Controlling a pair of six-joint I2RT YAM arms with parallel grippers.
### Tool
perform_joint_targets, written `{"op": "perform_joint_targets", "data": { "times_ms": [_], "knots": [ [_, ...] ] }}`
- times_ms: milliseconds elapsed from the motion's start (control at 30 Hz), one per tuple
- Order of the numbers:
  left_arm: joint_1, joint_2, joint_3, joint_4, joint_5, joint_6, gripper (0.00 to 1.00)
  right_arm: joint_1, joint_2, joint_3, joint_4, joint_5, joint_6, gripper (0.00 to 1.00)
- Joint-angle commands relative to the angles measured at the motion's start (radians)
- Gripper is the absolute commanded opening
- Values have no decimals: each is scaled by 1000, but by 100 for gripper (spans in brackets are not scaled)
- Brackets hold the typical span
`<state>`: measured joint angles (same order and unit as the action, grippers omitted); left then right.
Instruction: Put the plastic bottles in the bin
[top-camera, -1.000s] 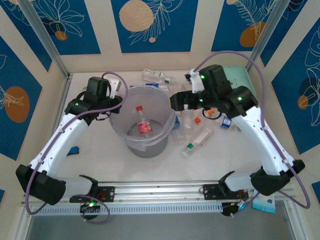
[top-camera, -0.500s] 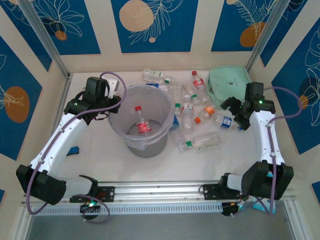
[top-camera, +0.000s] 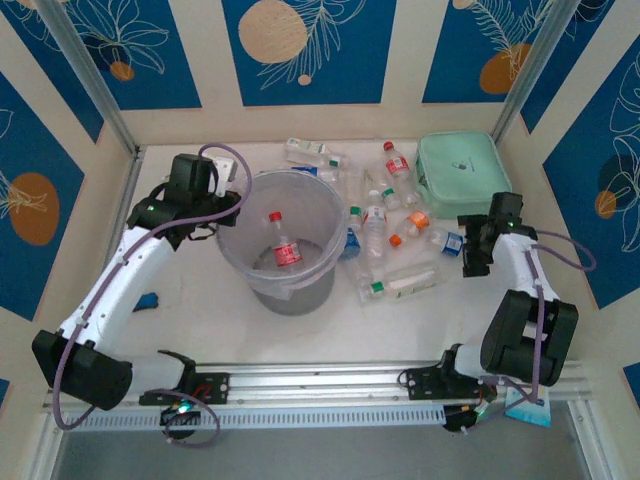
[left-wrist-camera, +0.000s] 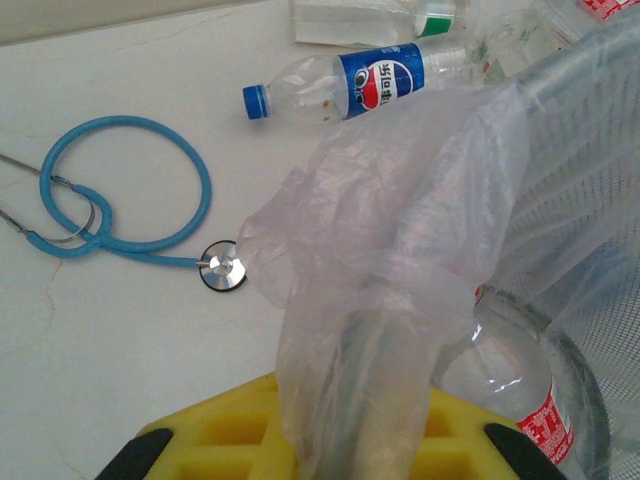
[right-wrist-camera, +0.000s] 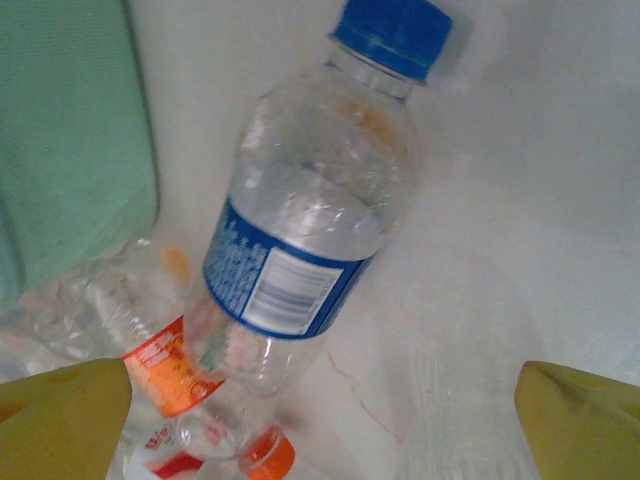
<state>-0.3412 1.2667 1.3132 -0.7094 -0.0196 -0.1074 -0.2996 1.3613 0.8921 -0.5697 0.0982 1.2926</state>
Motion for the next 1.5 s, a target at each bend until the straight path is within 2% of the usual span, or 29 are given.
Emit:
{"op": "perform_joint_targets", "data": {
  "times_ms": [0, 400, 467, 700, 933, 1033, 1233, 1267, 1300, 1367, 1467],
  "knots": [
    [14, -31, -10, 49, -1, 12, 0, -4, 55, -3, 101, -22, 92, 100],
    [15, -37, -20, 53, -2, 14, 0, 17, 274, 20, 228, -49, 136, 99],
    [15, -35, -20, 53, -3, 16, 0, 20, 280, 19, 228, -43, 134, 94],
    [25, -24, -15, 59, 4, 11, 0, 19, 245, -1, 206, -21, 114, 66],
    [32, -21, -12, 61, 5, 9, 0, -13, 159, 13, 144, -57, 28, 57],
    [35, -22, -11, 61, 4, 9, 0, -31, 80, 30, 89, -61, -42, 53],
    [50, -19, -6, 57, 7, 11, 0, -40, -91, 128, -18, -106, -306, 34],
    [50, -20, -5, 56, 5, 12, 0, -36, -116, 154, -24, -143, -372, 32],
    [51, -20, -5, 56, 4, 14, 0, -30, -133, 184, -31, -190, -438, 25],
    [50, -21, -5, 52, 4, 17, 0, -11, -153, 254, -48, -319, -554, 18],
    [50, -14, 3, 44, 10, 18, 0, 73, -154, 391, -93, -500, -694, 11]
  ]
}}
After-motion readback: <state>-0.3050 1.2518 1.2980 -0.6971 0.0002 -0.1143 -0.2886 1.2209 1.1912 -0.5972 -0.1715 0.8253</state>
